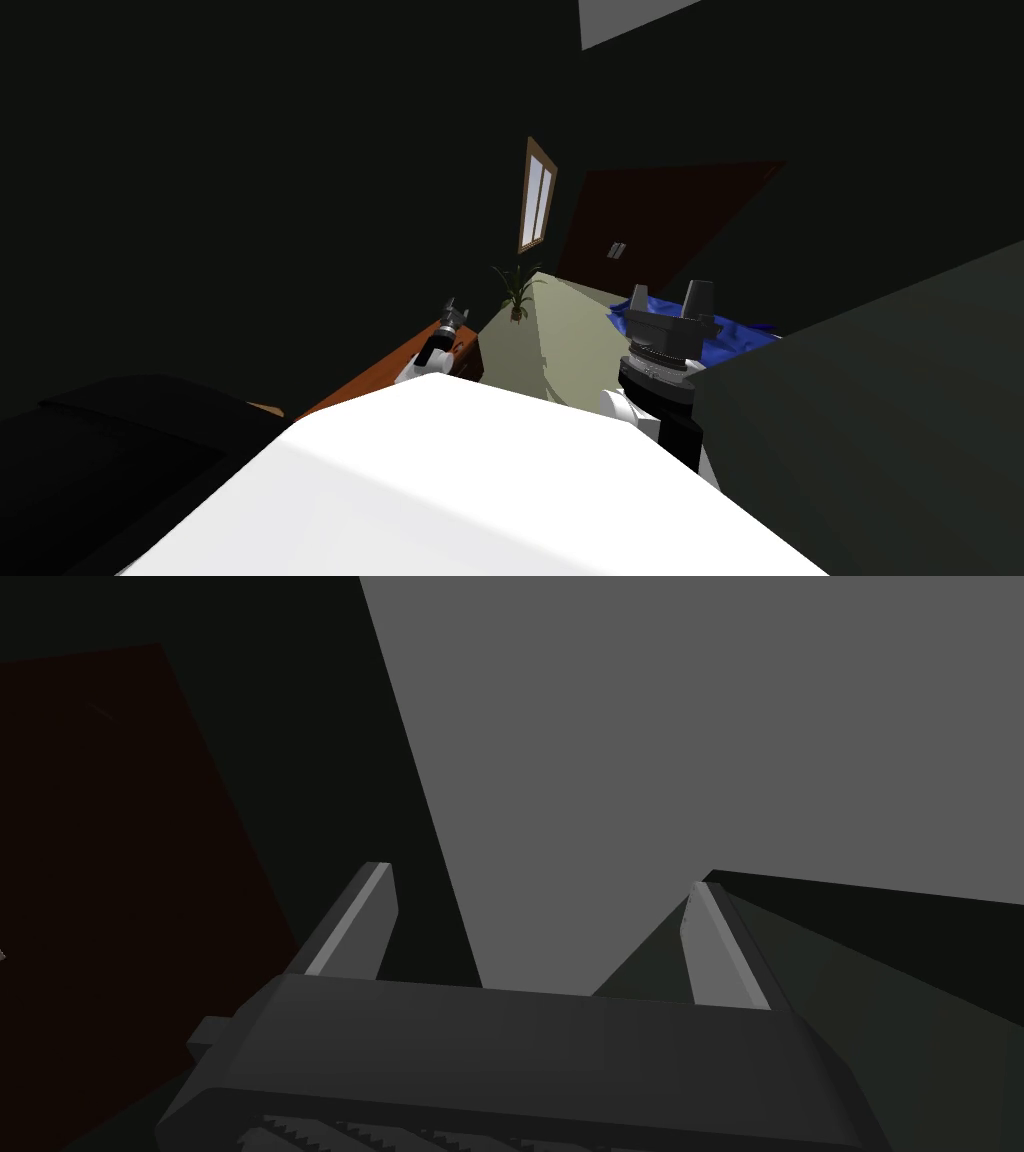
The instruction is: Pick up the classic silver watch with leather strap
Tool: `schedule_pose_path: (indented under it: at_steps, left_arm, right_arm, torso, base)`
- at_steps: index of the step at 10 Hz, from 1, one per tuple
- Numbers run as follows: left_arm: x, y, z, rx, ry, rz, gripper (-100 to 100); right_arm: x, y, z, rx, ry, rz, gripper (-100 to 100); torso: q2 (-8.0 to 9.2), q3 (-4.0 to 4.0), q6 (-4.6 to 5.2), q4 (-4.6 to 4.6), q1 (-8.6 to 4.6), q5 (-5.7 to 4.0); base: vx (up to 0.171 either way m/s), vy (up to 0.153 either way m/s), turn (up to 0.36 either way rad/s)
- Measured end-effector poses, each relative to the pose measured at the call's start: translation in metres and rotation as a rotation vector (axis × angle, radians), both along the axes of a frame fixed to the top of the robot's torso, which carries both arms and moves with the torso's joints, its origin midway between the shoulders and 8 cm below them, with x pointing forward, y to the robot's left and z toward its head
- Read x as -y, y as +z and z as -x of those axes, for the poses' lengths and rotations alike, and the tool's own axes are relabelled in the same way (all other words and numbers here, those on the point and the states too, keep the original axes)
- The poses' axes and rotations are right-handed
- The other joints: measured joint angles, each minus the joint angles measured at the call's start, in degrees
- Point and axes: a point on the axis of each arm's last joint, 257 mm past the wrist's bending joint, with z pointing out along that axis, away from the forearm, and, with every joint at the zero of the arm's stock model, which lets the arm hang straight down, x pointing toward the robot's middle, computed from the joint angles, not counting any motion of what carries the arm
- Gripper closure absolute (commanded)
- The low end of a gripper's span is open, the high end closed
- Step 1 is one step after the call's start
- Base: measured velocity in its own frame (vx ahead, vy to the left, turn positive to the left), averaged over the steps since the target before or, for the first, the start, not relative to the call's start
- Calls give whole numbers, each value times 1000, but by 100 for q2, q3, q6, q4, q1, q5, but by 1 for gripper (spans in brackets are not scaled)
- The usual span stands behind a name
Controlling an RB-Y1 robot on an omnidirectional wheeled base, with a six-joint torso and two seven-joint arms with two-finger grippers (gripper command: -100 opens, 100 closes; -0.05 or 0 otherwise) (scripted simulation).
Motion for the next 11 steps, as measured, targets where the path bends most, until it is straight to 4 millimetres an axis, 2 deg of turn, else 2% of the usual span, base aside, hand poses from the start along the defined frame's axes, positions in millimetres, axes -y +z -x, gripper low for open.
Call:
schedule_pose_path:
  at_steps: [7,9,11]
  left_arm:
    - [-22,-77,-4,-168,39,176,-100]
    - [-32,-98,-1,-217,56,226,-100]
    - [-33,-124,4,-264,71,276,-100]
  right_arm:
    - [0,0,0,0,0,0,0]
    - [0,0,0,0,0,0,0]
    - [0,0,0,0,0,0,0]
  torso:
    - [-2,-1,1,0,0,0]
    - [0,0,0,0,1,0]
    - [0,0,0,0,1,0]
  base:
    - [18,8,1]
    - [19,9,3]
    - [22,15,3]
